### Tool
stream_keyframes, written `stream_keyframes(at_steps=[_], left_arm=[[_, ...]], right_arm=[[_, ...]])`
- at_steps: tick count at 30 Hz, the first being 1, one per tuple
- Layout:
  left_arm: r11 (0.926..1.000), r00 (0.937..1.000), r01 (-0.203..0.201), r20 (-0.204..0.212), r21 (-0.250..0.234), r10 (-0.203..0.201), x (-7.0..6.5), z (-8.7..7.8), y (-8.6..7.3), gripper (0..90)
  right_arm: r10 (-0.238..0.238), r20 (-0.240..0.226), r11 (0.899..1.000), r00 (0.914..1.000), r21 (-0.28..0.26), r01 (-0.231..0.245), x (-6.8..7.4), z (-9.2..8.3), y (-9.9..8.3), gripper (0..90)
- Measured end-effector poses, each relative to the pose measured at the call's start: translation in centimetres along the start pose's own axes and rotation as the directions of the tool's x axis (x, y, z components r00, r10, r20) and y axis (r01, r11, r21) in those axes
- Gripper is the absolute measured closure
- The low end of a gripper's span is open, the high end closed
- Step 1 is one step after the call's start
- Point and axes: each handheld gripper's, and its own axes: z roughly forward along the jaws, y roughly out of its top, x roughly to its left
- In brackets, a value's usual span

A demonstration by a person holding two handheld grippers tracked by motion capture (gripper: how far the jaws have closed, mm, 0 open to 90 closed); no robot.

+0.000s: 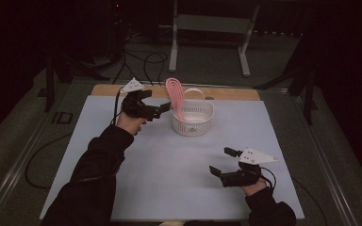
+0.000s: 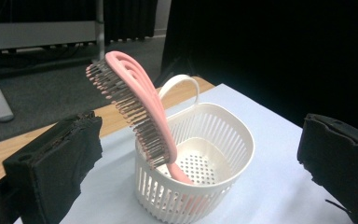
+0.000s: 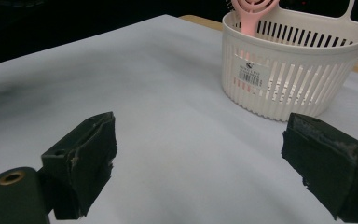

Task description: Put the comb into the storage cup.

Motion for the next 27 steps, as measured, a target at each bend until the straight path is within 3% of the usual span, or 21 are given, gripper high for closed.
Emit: stream_keyframes(at_steps=[16,27], left_arm=[[0.9989,0.9993,-0.038,0.005,0.026,0.038,-0.6,-2.8,-2.1,0.0],[0.9970,0.9979,-0.064,0.008,0.044,0.064,-1.3,-4.9,-4.8,0.0]], right_arm=[[-0.008,0.001,1.000,1.0000,0.010,0.008,0.1,0.0,-0.2,9.7],[-0.012,0.004,1.000,0.9999,0.011,0.012,0.1,-0.1,-0.2,9.7]])
